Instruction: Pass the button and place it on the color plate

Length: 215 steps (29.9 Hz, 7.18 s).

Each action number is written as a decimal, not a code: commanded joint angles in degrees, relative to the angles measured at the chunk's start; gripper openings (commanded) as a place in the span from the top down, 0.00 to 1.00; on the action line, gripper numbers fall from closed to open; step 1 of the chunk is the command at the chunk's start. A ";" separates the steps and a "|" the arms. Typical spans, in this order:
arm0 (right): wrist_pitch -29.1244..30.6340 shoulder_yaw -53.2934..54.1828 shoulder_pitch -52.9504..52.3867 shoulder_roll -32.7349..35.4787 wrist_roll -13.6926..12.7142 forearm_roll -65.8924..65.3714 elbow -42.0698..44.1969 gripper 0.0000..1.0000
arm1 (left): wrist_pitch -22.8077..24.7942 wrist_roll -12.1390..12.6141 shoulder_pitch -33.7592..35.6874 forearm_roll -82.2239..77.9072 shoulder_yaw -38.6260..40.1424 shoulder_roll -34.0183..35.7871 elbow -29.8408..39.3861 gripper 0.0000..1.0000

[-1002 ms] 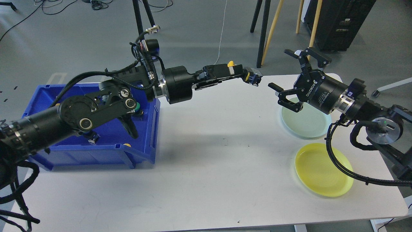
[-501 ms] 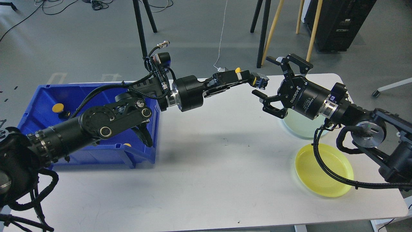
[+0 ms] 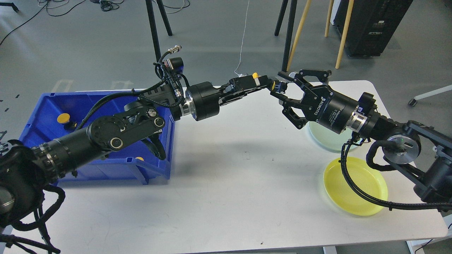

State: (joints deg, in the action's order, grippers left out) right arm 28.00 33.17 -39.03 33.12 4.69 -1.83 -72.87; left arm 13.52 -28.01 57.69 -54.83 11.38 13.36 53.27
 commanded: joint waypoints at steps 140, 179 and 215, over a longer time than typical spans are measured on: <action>0.00 -7.42 -7.82 -13.25 -7.33 23.97 12.49 0.01 | 12.58 0.01 -3.03 -12.05 13.05 5.71 -0.89 0.96; 0.00 -7.68 -10.19 -10.26 -7.51 24.77 13.54 0.01 | 12.76 0.01 -3.99 -12.84 13.84 6.15 -0.80 0.97; 0.00 -11.55 -13.09 -13.08 -7.42 22.74 14.77 0.99 | 12.84 0.01 -4.43 -12.84 13.93 6.51 -0.27 0.88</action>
State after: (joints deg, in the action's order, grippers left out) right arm 27.99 21.70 -52.51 19.69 -2.69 21.25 -57.90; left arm 26.37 -27.98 53.18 -67.78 25.21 19.93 52.96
